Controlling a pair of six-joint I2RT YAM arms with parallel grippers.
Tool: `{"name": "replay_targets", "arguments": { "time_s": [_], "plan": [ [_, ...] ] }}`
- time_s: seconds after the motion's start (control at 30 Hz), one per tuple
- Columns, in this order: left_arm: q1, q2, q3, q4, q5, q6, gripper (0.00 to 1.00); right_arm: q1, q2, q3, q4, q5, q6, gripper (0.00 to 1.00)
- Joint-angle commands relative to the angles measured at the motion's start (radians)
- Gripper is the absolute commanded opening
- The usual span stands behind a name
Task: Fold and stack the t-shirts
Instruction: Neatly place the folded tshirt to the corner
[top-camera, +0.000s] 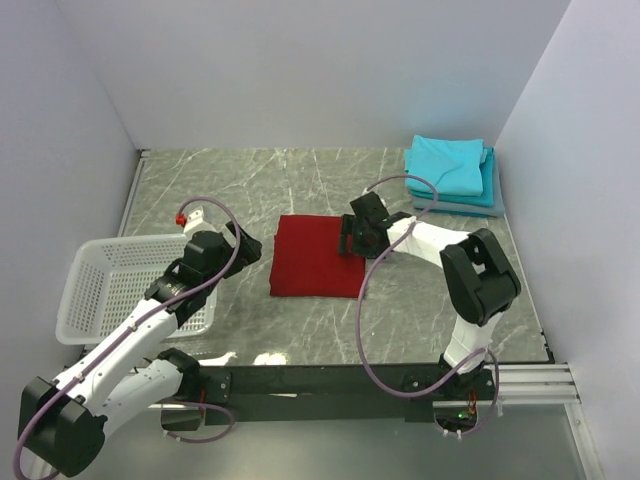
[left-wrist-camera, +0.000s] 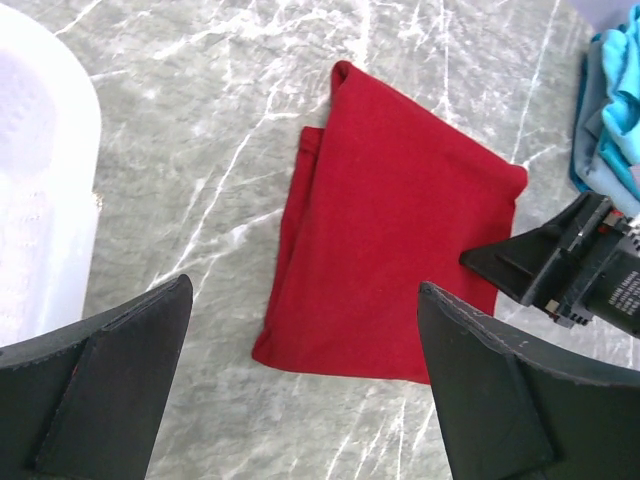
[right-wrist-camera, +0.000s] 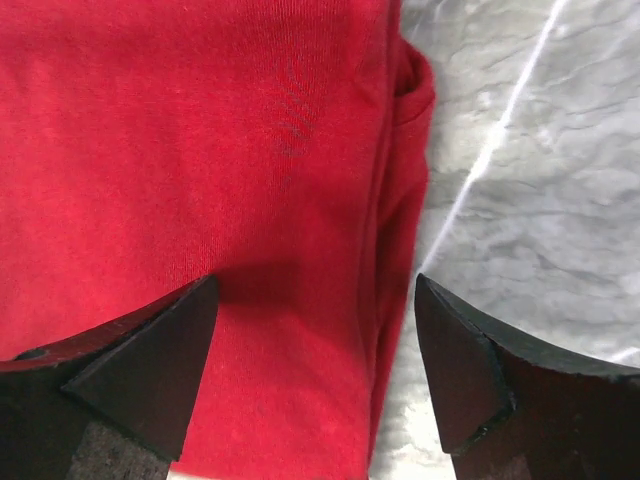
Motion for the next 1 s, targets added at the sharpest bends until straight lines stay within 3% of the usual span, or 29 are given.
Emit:
{"name": "replay_targets", "arguments": {
  "time_s": [0.0, 0.2, 0.3, 0.47, 0.5, 0.57, 0.67, 0.97],
  "plan": [
    [0.005, -0.006, 0.005, 0.003, -0.031, -0.002, 1.0, 0.024, 0.044, 0.051, -0.008, 0.047, 0.023, 0.84],
    [0.005, 0.008, -0.002, 0.024, 0.001, 0.009, 1.0, 0.052, 0.104, 0.074, -0.029, 0.074, 0.031, 0.73],
    [0.006, 0.015, 0.002, 0.017, 0.003, 0.015, 0.99, 0.064, 0.125, 0.079, -0.02, 0.094, 0.025, 0.54],
    [0.006, 0.018, -0.002, 0.028, 0.003, 0.015, 0.99, 0.066, 0.138, 0.105, -0.006, 0.111, -0.012, 0.33],
    [0.006, 0.017, -0.002, 0.029, 0.003, 0.013, 1.0, 0.066, 0.136, 0.109, -0.008, 0.116, -0.024, 0.21],
    [0.006, 0.018, -0.001, 0.028, 0.003, 0.019, 0.99, 0.069, 0.13, 0.132, -0.008, 0.148, -0.075, 0.08],
    [0.006, 0.018, 0.01, 0.006, -0.014, 0.024, 0.99, 0.067, 0.122, 0.177, -0.035, 0.203, -0.149, 0.0],
    [0.006, -0.012, 0.01, -0.041, -0.12, 0.027, 1.0, 0.067, 0.107, 0.324, -0.103, 0.439, -0.351, 0.0]
  ]
}}
